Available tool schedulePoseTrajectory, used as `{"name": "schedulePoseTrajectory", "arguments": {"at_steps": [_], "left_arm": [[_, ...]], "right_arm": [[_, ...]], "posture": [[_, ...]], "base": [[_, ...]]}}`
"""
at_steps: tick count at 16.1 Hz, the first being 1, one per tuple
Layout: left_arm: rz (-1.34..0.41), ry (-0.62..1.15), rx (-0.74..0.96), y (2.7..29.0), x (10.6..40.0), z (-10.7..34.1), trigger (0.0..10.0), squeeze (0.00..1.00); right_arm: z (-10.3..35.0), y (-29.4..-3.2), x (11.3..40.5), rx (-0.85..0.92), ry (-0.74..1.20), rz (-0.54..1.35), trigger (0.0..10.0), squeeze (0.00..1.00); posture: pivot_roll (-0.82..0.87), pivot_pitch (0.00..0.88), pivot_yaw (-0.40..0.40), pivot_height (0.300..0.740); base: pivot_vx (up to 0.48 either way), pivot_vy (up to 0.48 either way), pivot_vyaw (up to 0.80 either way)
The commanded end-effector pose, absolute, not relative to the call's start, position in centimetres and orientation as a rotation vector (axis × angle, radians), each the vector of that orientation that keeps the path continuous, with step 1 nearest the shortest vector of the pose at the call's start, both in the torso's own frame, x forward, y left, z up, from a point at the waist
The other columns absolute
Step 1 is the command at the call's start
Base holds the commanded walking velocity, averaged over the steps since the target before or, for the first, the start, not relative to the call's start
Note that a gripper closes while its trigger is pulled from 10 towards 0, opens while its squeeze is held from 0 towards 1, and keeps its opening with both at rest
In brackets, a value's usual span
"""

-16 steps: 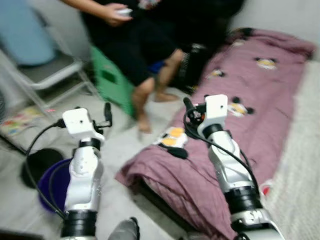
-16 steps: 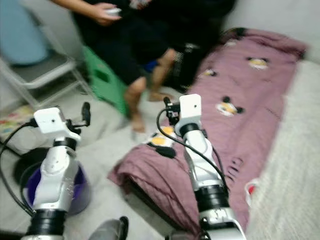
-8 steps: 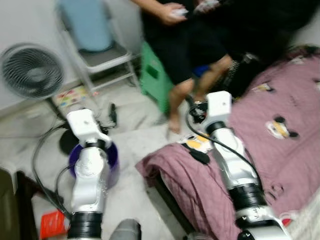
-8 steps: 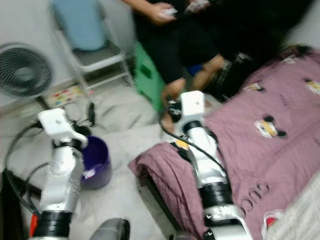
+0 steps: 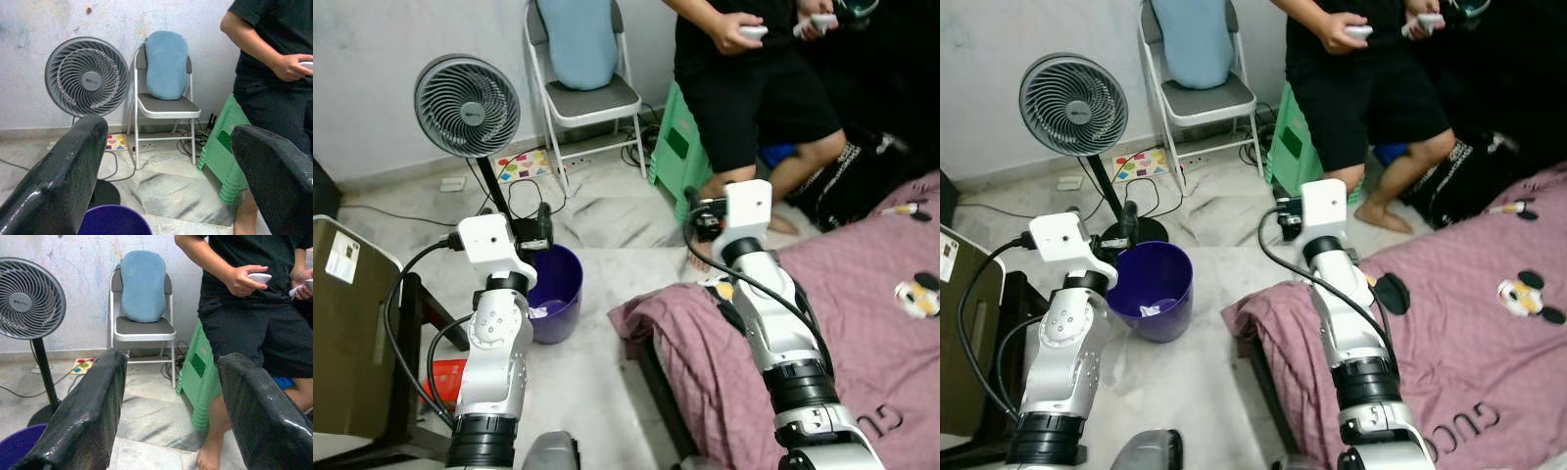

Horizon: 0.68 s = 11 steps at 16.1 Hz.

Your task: Clean up the room

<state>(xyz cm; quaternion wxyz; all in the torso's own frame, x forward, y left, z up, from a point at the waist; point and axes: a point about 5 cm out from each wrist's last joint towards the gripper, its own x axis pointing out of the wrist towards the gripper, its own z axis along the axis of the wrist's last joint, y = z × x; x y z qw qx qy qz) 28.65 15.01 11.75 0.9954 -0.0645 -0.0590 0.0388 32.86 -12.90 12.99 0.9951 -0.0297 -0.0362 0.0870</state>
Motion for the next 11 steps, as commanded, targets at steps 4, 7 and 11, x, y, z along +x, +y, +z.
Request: {"name": "schedulePoseTrajectory", "arguments": {"at_steps": [4, 7, 11], "left_arm": [[0.087, -0.127, -0.112, 15.42, 28.61, 11.91, 10.0, 0.0], [0.083, -0.125, -0.11, 15.41, 28.53, 11.75, 10.0, 0.0], [0.074, -0.128, -0.11, 15.26, 28.71, 11.92, 10.0, 0.0]], "right_arm": [[13.14, -12.45, 32.81, -0.058, -0.08, 0.185, 10.0, 0.0], [13.12, -12.42, 32.8, -0.057, -0.08, 0.187, 10.0, 0.0], [13.12, -12.14, 32.88, -0.057, -0.081, 0.194, 10.0, 0.0]], "posture": [[-0.06, 0.029, -0.007, 0.74], [-0.06, 0.027, -0.005, 0.74], [-0.06, 0.022, -0.003, 0.74]], "base": [[0.0, 0.0, 0.8], [0.0, 0.0, 0.8], [0.0, 0.0, 0.8]]}}
